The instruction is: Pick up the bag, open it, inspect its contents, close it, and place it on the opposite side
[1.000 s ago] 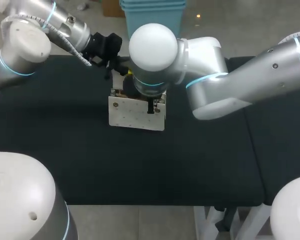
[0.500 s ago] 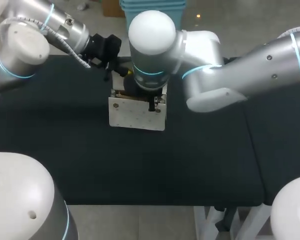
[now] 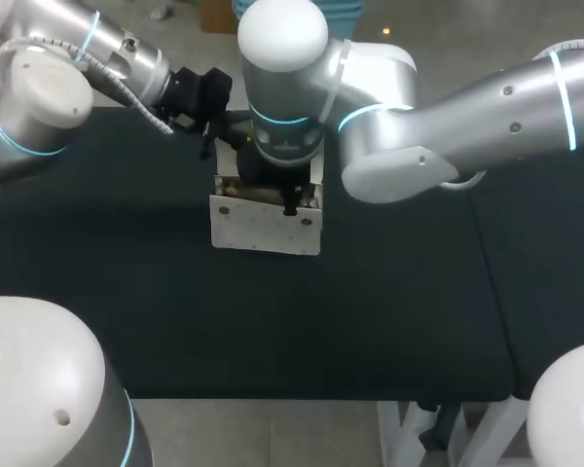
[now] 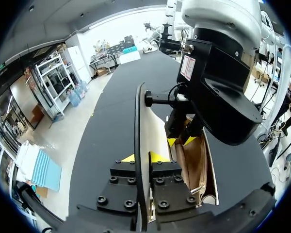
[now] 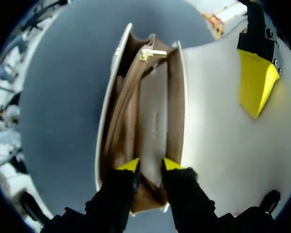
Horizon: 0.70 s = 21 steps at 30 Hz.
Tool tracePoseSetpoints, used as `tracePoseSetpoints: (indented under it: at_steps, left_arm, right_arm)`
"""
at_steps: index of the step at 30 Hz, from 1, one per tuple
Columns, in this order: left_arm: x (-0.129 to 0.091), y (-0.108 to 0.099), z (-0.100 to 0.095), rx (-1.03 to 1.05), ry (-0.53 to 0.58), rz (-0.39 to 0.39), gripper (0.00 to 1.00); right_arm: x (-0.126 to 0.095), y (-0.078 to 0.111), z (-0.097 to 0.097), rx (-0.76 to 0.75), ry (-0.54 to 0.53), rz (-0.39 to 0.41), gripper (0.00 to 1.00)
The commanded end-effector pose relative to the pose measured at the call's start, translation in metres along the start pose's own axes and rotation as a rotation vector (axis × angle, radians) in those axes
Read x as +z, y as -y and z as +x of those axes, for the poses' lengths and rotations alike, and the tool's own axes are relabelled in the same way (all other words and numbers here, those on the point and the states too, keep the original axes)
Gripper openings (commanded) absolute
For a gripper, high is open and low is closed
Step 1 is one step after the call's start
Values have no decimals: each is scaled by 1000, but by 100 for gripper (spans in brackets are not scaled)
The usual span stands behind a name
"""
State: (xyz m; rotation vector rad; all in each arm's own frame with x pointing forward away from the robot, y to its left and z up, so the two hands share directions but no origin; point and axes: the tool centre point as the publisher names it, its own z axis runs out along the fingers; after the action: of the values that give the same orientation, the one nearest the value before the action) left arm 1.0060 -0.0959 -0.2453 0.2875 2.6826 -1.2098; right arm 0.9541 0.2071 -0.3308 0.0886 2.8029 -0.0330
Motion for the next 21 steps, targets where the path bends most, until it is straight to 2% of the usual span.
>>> tracePoseSetpoints:
  at_steps: [1, 21]
  left_arm:
    - [-2, -4, -2, -3, 0, 8, 0]
    - [-1, -4, -2, -5, -3, 10, 0]
  right_arm:
    - [12, 0, 6, 10, -14, 3, 100]
    - [14, 0, 7, 30, -17, -8, 100]
